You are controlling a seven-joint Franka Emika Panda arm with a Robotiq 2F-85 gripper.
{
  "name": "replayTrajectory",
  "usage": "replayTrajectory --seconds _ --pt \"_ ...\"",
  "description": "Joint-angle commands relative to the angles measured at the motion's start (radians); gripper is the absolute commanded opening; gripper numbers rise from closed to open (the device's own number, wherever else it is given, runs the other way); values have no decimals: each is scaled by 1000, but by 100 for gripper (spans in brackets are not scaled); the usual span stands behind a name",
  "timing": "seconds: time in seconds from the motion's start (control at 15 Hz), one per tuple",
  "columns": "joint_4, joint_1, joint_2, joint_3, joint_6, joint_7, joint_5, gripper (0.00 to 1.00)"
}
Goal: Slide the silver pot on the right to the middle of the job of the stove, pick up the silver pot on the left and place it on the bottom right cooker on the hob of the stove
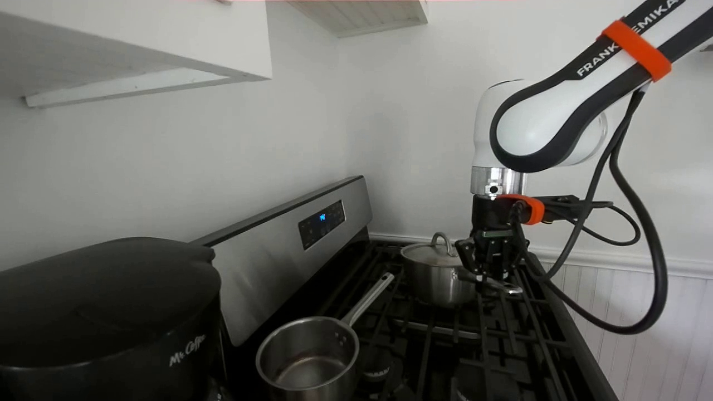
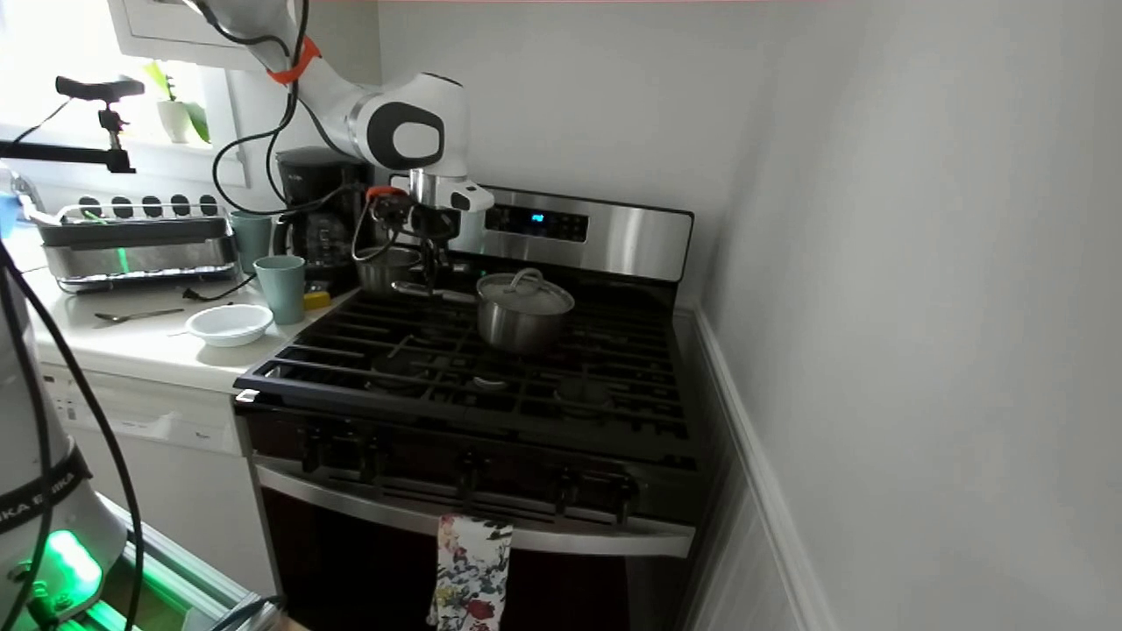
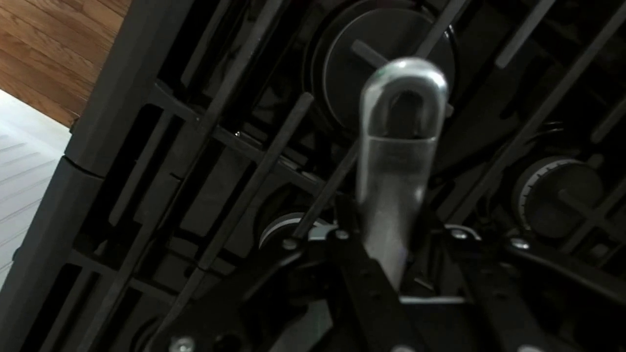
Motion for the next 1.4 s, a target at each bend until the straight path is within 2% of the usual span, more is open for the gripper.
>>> replayTrajectory --seconds 0.0,0.67,0.73,0.8,0.87,0.93,1.0,1.07,1.33 --pt "-35 8 -61 16 -26 -64 46 8" --pt "-41 10 -12 28 -34 -72 25 8" --pt "-40 10 -7 27 -32 -68 20 16" --pt "-39 9 -3 26 -32 -65 19 35" --pt "-38 8 -1 26 -32 -68 23 49" --pt "-37 8 0 25 -32 -67 23 57" --pt "-37 8 0 25 -31 -66 21 52" --pt "-39 8 -5 24 -32 -65 18 69" --pt "-57 5 -68 20 -18 -59 11 95"
